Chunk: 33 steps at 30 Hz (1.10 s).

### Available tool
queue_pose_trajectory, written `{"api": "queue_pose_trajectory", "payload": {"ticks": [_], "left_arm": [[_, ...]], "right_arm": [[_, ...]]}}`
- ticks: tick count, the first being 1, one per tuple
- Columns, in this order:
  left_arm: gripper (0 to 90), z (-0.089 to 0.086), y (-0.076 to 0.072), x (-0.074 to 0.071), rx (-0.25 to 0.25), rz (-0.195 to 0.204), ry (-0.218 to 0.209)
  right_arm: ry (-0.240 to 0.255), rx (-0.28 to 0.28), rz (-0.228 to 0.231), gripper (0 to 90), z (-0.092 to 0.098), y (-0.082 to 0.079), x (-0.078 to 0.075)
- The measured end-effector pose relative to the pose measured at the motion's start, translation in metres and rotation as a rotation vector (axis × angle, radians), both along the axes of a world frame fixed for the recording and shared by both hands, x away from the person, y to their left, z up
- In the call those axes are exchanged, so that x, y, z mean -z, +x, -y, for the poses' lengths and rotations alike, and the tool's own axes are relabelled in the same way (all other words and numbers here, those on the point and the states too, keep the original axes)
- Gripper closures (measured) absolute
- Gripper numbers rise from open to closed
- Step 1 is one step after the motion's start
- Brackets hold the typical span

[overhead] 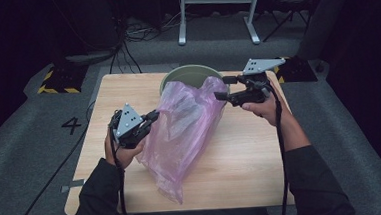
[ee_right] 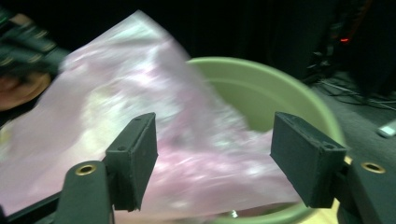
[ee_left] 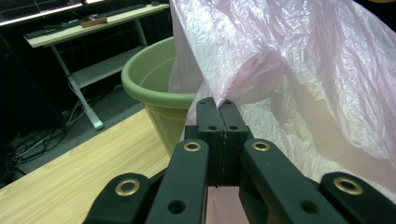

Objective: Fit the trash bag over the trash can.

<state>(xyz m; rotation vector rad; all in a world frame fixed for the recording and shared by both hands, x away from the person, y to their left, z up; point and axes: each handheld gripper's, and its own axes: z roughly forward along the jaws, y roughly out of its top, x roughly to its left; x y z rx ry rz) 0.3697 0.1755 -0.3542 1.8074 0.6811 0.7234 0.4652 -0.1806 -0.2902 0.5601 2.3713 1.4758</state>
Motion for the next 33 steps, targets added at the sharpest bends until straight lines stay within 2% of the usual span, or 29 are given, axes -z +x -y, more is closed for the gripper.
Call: {"api": "queue_pose_trajectory", "payload": {"ticks": [1,2,4,7,10,13,15,16,17,18,23,25,26,30,33], "left_arm": [[89.8,0.0,0.0,0.0,0.0,0.0,0.0],[89.8,0.001,0.0,0.0,-0.001,0.0,-0.002],[89.8,0.001,0.0,0.0,-0.003,0.0,-0.005],[89.8,0.0,0.0,-0.001,-0.004,-0.003,-0.009],[89.8,0.001,0.001,-0.001,-0.002,-0.001,-0.012],[89.8,0.002,0.001,-0.003,0.002,0.003,-0.014],[89.8,0.002,0.001,-0.004,0.002,0.004,-0.012],[89.8,0.002,0.001,-0.004,0.002,0.004,-0.012],[89.8,0.001,0.001,-0.005,0.005,0.003,-0.01],[89.8,0.001,0.001,-0.005,0.005,0.002,-0.009],[89.8,0.0,0.003,-0.009,0.01,-0.002,-0.008],[89.8,0.0,0.005,-0.01,0.012,-0.007,-0.008],[89.8,0.0,0.008,-0.012,0.013,-0.015,0.001],[89.8,0.002,0.014,-0.013,0.004,-0.03,0.026],[89.5,0.001,0.026,-0.01,-0.011,-0.063,0.033]], "right_arm": [[-0.028,-0.013,0.002,29.1,-0.003,-0.002,0.003],[-0.028,-0.013,0.002,29.1,-0.003,-0.002,0.003],[-0.07,-0.053,0.004,28.0,-0.008,-0.007,0.009],[-0.092,-0.1,-0.006,30.3,-0.013,-0.011,0.017],[-0.118,-0.121,0.012,50.9,-0.017,-0.014,0.019],[-0.146,-0.116,0.025,73.1,-0.021,-0.014,0.019],[-0.145,-0.114,0.043,80.5,-0.022,-0.014,0.018],[-0.145,-0.114,0.043,80.5,-0.022,-0.014,0.018],[-0.13,-0.097,0.059,87.2,-0.023,-0.014,0.015],[-0.122,-0.083,0.067,88.2,-0.023,-0.013,0.014],[-0.067,-0.002,0.051,88.9,-0.023,0.001,0.007],[-0.068,0.015,0.045,88.9,-0.024,0.005,0.006],[-0.077,0.048,0.03,88.9,-0.027,0.015,0.005],[-0.104,0.083,0.006,88.7,-0.033,0.028,0.005],[-0.161,0.126,-0.022,88.6,-0.041,0.045,0.01]]}}
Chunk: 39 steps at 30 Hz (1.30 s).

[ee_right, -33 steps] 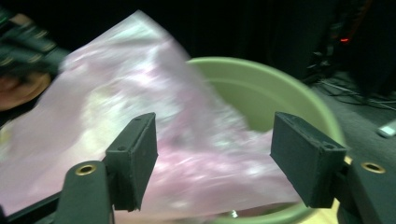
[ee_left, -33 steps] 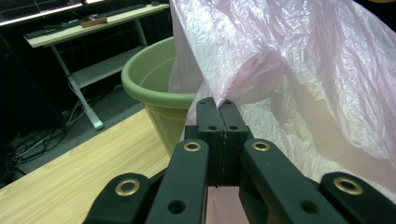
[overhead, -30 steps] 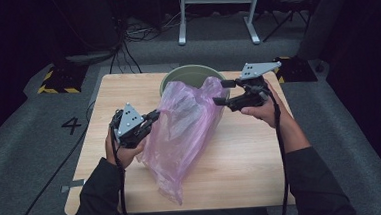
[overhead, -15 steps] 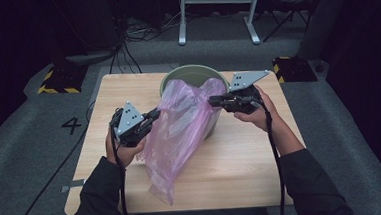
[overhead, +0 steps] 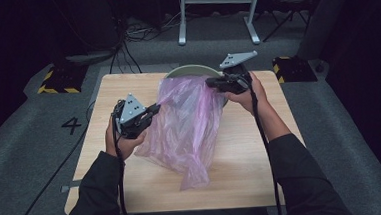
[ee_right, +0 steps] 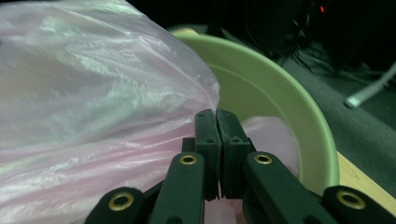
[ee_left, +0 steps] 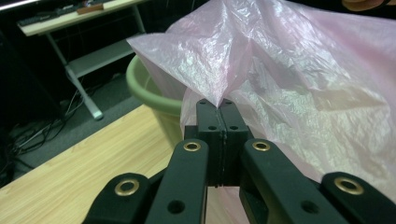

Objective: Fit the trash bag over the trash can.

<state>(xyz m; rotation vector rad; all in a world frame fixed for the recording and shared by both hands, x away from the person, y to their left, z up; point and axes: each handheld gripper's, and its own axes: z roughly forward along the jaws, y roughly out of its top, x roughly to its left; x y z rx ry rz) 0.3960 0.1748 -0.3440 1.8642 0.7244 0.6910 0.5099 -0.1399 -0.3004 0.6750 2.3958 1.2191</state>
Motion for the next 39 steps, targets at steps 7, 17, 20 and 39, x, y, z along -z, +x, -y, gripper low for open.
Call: {"api": "queue_pose_trajectory", "payload": {"ticks": [7,17,20,39], "left_arm": [[69.2,-0.008,0.008,0.005,-0.01,-0.043,-0.059],[15.9,-0.01,-0.025,0.015,0.142,-0.07,-0.076],[15.9,-0.004,-0.038,0.03,0.174,-0.108,-0.048],[87.4,0.01,-0.033,0.046,0.137,-0.065,-0.001]], "right_arm": [[-0.07,0.036,-0.031,88.6,-0.009,0.019,0.009],[-0.111,0.097,-0.021,82.4,0.002,0.033,0.02],[-0.106,0.102,-0.003,75.9,0.005,0.032,0.022],[0.123,-0.182,0.134,27.7,0.067,-0.106,0.01]]}}
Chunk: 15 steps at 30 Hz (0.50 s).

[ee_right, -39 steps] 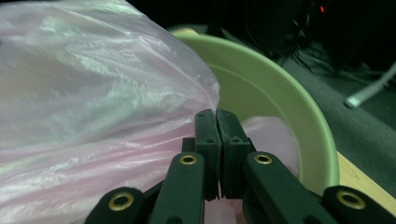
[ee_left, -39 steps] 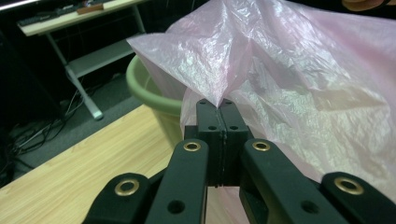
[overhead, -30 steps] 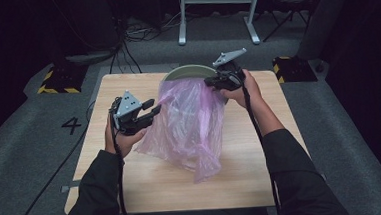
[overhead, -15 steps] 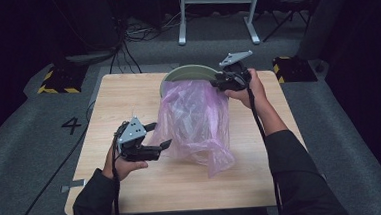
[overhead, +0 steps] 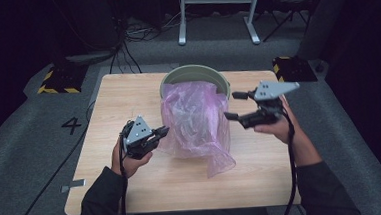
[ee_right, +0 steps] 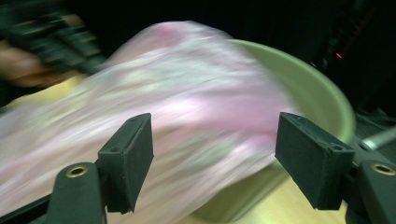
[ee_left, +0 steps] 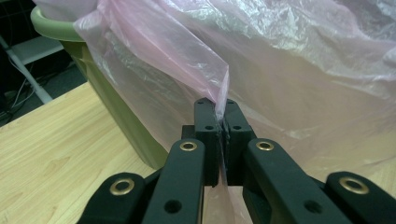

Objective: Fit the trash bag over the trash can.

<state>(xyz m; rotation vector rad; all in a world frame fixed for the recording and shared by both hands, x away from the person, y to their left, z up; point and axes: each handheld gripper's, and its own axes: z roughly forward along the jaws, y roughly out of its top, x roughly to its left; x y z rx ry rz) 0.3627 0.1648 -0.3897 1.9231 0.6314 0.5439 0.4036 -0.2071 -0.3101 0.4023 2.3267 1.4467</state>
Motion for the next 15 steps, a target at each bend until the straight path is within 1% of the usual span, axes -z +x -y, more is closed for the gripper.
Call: {"api": "queue_pose_trajectory", "payload": {"ticks": [1,2,3,4,5,6,7,8,9,10,11,12,14,15], "left_arm": [[87.9,0.0,-0.001,0.0,0.009,0.001,-0.004],[87.8,0.0,-0.003,-0.001,0.009,0.006,0.004],[87.2,0.0,-0.003,-0.001,0.009,0.006,0.004],[87.2,-0.001,-0.004,-0.001,0.008,0.009,0.004],[87.2,-0.003,-0.006,-0.002,0.01,0.01,-0.007],[87.2,-0.003,-0.006,-0.002,0.01,0.01,-0.007],[87.2,-0.003,-0.007,-0.002,0.009,0.012,-0.004],[87.2,-0.005,-0.008,-0.002,0.008,0.011,-0.004],[87.4,-0.005,-0.008,-0.002,0.008,0.011,-0.004],[87.4,-0.005,-0.008,-0.002,0.004,0.015,-0.003],[88.0,-0.006,-0.008,-0.001,0.005,0.015,-0.007],[88.2,-0.007,-0.008,-0.001,0.004,0.012,-0.009],[88.2,-0.007,-0.008,-0.001,0.003,0.012,-0.014],[88.6,-0.007,-0.006,0.0,0.003,0.007,-0.009]], "right_arm": [[0.008,-0.029,0.014,26.2,0.002,-0.013,0.005],[0.008,-0.052,0.023,25.7,0.004,-0.024,0.01],[0.008,-0.052,0.023,25.7,0.004,-0.024,0.01],[0.005,-0.061,0.034,25.4,0.005,-0.036,0.015],[0.004,-0.083,0.035,24.3,0.007,-0.054,0.023],[0.015,-0.08,0.029,24.0,0.008,-0.06,0.026],[0.015,-0.08,0.029,24.0,0.008,-0.06,0.026],[0.029,-0.087,0.02,23.7,0.01,-0.072,0.03],[0.04,-0.08,0.015,23.7,0.011,-0.077,0.032],[0.04,-0.08,0.015,23.7,0.011,-0.077,0.032],[0.041,-0.074,0.008,23.5,0.012,-0.081,0.034],[0.028,-0.074,0.021,22.8,0.012,-0.091,0.038],[0.015,-0.075,0.023,21.7,0.01,-0.099,0.043],[0.008,-0.087,0.032,20.7,0.008,-0.104,0.045]]}}
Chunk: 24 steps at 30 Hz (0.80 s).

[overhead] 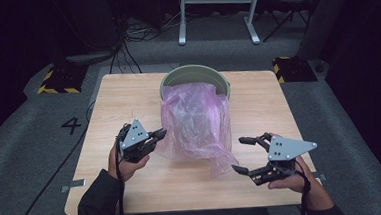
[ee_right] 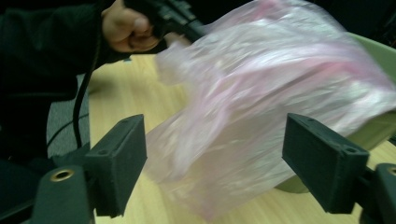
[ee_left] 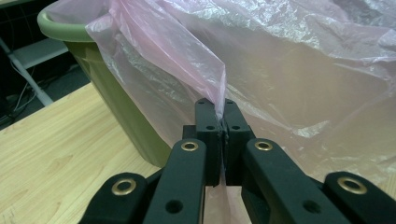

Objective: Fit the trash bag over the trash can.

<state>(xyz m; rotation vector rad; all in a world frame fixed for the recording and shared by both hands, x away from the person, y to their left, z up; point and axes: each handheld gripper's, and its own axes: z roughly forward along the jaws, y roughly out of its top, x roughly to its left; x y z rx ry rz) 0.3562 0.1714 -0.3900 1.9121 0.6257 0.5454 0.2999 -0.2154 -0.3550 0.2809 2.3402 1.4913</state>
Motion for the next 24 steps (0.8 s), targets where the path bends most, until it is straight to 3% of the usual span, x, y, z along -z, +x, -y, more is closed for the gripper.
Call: {"api": "queue_pose_trajectory", "payload": {"ticks": [2,4,5,6,7,8,9,10,11,12,13,16,20,22,24], "left_arm": [[88.6,0.001,0.0,0.001,0.0,-0.002,0.002],[88.6,0.002,0.0,0.001,0.008,-0.002,0.003],[88.5,0.002,0.0,0.001,0.008,-0.002,0.003],[87.8,0.003,0.0,0.001,0.008,0.002,0.002],[85.6,0.003,0.0,0.001,0.008,0.002,0.002],[85.6,0.003,0.0,0.001,0.012,0.005,0.003],[69.3,0.003,-0.001,0.001,0.014,0.003,0.003],[58.6,0.003,-0.002,0.001,0.032,-0.005,0.003],[49.4,0.003,-0.002,0.001,0.032,-0.005,0.003],[40.7,0.002,-0.007,0.0,0.051,-0.006,-0.009],[32.9,0.001,-0.01,-0.001,0.048,-0.004,-0.011],[21.8,-0.002,-0.021,-0.003,0.045,0.001,-0.019],[16.7,-0.001,-0.032,-0.006,0.053,0.024,0.006],[15.9,0.002,-0.04,-0.008,0.052,0.036,0.037],[15.8,0.003,-0.042,-0.008,0.063,0.036,0.045]], "right_arm": [[-0.011,0.001,0.03,20.8,-0.004,-0.008,0.002],[-0.02,0.056,0.065,23.8,-0.01,-0.011,0.004],[-0.02,0.056,0.065,23.8,-0.01,-0.011,0.004],[-0.048,0.102,0.095,35.7,-0.018,-0.008,0.009],[-0.048,0.102,0.095,35.7,-0.018,-0.008,0.009],[-0.065,0.106,0.107,49.4,-0.021,-0.005,0.011],[-0.088,0.119,0.122,67.2,-0.025,0.003,0.013],[-0.089,0.122,0.133,73.7,-0.025,0.007,0.013],[-0.089,0.122,0.133,73.7,-0.025,0.007,0.013],[-0.059,0.149,0.135,85.7,-0.024,0.016,0.011],[-0.045,0.153,0.14,88.3,-0.022,0.02,0.009],[-0.026,0.179,0.166,89.9,-0.022,0.028,0.0],[-0.009,0.224,0.194,90.0,-0.024,0.038,-0.014],[-0.013,0.244,0.209,90.0,-0.025,0.044,-0.021],[-0.002,0.257,0.197,90.0,-0.026,0.051,-0.027]]}}
